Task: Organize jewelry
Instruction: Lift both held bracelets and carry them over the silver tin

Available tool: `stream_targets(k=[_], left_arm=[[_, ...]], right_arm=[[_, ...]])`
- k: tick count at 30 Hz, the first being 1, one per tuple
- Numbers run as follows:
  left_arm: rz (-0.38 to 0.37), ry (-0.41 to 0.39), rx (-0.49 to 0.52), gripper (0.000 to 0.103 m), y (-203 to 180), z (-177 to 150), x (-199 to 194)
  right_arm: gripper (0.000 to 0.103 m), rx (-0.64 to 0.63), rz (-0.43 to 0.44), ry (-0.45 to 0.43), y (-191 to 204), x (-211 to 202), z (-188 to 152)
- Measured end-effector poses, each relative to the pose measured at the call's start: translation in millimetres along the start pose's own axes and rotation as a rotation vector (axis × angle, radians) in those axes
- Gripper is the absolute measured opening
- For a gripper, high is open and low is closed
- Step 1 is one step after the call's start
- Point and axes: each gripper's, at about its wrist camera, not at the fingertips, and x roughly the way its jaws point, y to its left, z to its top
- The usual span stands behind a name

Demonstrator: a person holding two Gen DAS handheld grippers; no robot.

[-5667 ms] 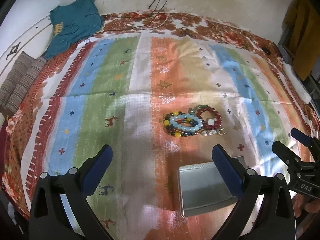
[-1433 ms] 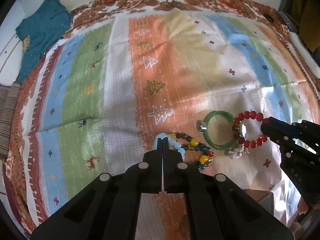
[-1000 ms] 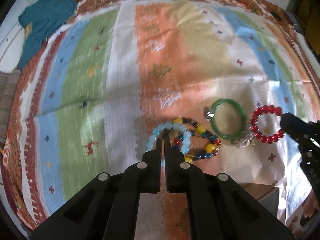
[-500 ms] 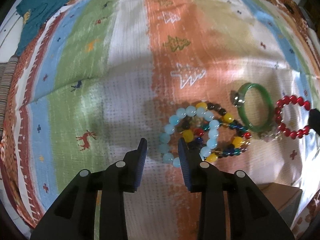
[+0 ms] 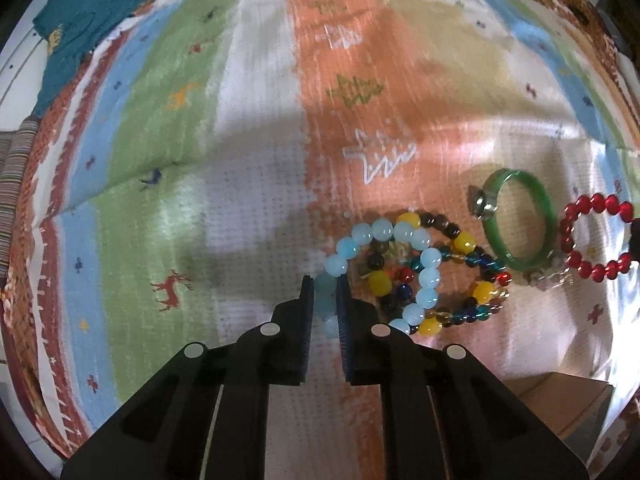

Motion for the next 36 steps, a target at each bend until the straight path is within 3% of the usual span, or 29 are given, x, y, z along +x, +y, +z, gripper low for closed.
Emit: stream_targets(k=[11, 36], left_arm=[[-0.099, -0.139, 0.025, 0.011, -24, -11, -72], [-0.205, -0.291, 0.076, 0.011, -45, -47, -152]], right_arm=[[0.014, 0.006, 0.003, -0.049, 0, -26, -4], [0.014, 0.001, 0.045, -0.131, 7, -72, -20]])
